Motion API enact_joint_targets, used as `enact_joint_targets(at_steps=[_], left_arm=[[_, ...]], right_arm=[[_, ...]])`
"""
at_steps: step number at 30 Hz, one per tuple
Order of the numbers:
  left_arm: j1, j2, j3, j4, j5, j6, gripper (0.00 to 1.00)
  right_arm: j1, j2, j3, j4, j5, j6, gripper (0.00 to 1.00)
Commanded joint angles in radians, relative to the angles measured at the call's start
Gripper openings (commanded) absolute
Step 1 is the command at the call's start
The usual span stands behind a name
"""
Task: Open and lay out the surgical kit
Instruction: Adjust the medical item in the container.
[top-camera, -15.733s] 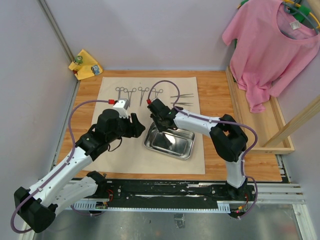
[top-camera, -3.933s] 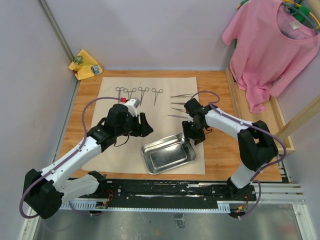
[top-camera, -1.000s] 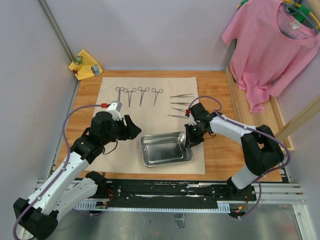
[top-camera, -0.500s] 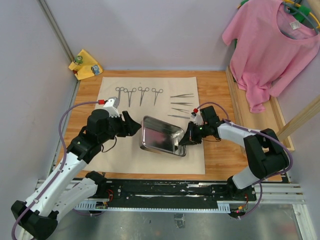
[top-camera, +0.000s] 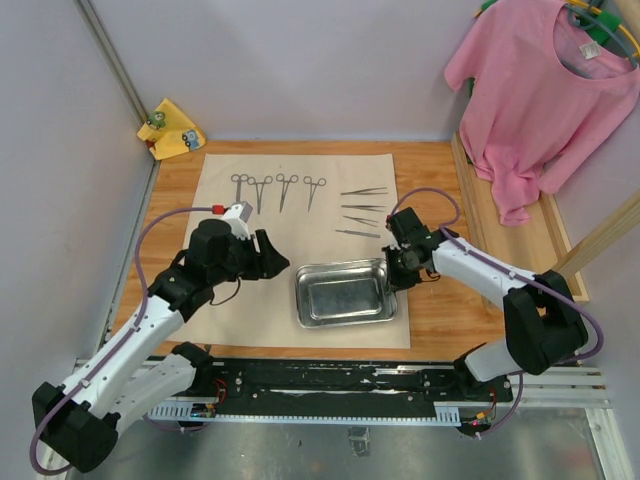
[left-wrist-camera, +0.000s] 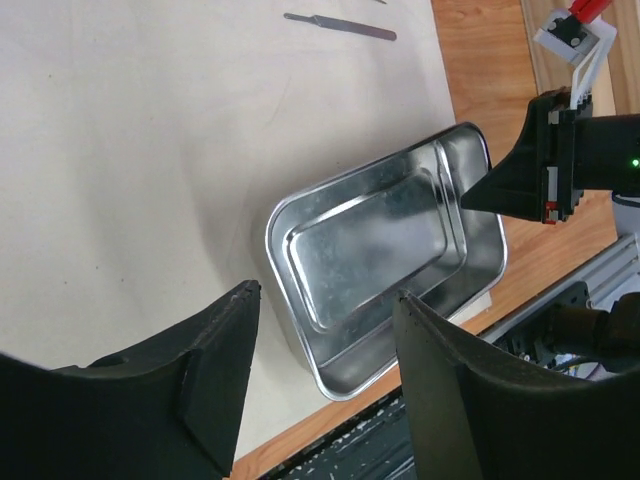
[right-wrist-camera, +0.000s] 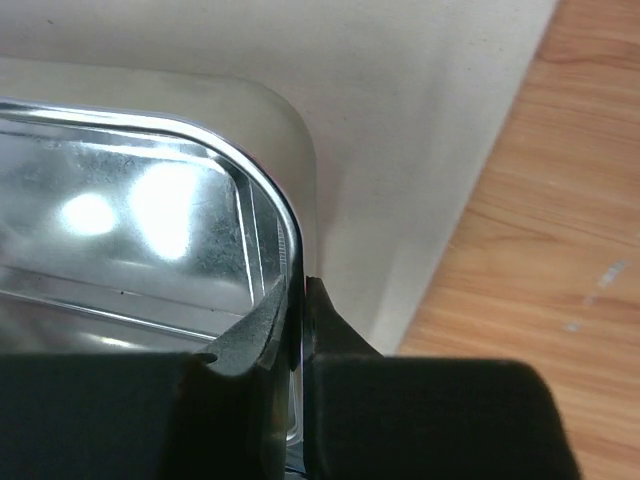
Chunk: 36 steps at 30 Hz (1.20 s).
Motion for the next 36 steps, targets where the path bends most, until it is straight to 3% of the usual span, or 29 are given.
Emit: enact_joint_targets(at_steps=[1,6,11,18,21,25,36], left_arm=[[-0.004,0.014,-0.013,0.043,0.070,0.000,0.60],[-0.019,0.060,-0.018,0.048,0.123,0.017,0.58],[-0.126,0.157,0.003,0.050,0.093,0.035,0.57],[-0.218,0.268,-0.023,0.140,0.066,-0.007,0.57],[-0.234,0.299,-0.032,0.186,0.044,-0.023,0.56],[-0.257,0.370,-0.047,0.274,0.050,-0.046,0.56],[-0.320,0.523,-0.014,0.431,0.008,-0.106,0.60]], right_arm=[[0.103,-0.002,0.108,-0.165,0.259,-0.068,0.01],[0.173,0.054,0.205,-0.252,0.386,-0.090,0.01],[0.266,0.161,0.368,-0.404,0.513,-0.110,0.01],[0.255,0.209,0.330,-0.349,0.417,-0.077,0.01],[0.292,0.180,0.395,-0.405,0.469,-0.068,0.01],[0.256,0.200,0.382,-0.385,0.425,-0.082,0.01],[0.255,0.209,0.216,-0.160,0.336,0.020,0.01]])
